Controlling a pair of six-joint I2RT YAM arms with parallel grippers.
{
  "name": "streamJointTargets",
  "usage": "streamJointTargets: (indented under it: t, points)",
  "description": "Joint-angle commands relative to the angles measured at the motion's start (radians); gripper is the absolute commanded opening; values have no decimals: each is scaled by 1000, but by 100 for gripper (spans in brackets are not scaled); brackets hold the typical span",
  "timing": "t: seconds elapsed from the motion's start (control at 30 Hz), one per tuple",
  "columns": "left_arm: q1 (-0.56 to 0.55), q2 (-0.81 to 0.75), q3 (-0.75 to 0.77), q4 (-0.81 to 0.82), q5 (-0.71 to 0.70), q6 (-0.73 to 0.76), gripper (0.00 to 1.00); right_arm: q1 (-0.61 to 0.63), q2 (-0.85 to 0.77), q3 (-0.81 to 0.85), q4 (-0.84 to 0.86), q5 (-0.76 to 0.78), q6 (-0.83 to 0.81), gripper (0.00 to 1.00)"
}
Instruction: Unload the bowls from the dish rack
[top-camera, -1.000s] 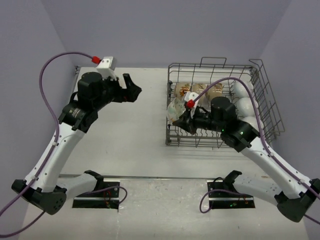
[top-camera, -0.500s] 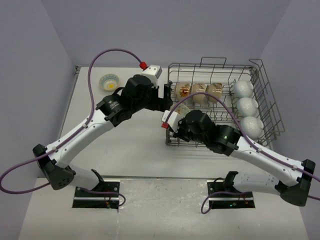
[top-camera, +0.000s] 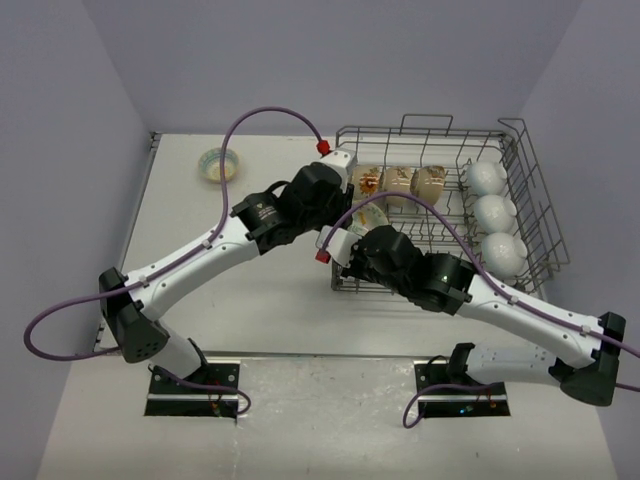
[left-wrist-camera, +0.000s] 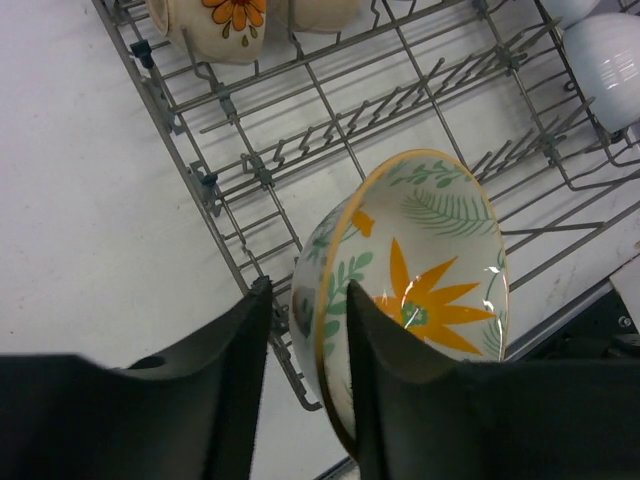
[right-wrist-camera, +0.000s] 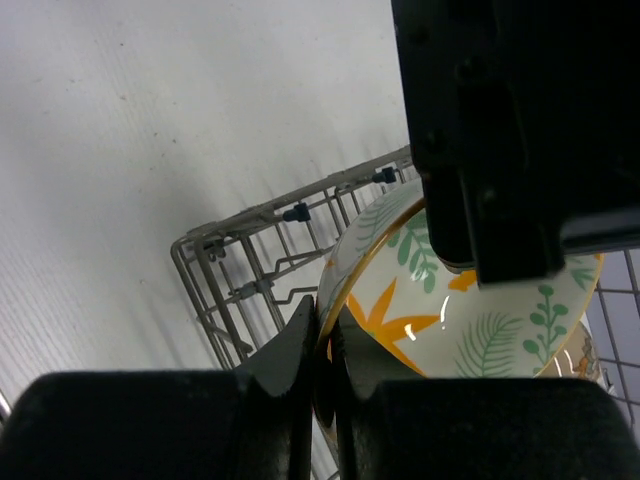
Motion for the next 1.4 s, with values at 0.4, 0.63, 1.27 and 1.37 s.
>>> streamJointTargets:
  t: [0.4,0.63,1.27,1.37]
  points:
    - [-4,15,57,-26,-123,3,0,32,-16,26,110,142,-34,0]
    - [-4,-66,24,8,-216,-28,0,32,-84,-75,219,185,-69,72]
    - [480,-152,9,62,-131,-62,0,-163,-462,-155,308,326,539,99]
    - [644,-131,-3,95,-48,-79,0,-263,-484,-161,245,225,650,99]
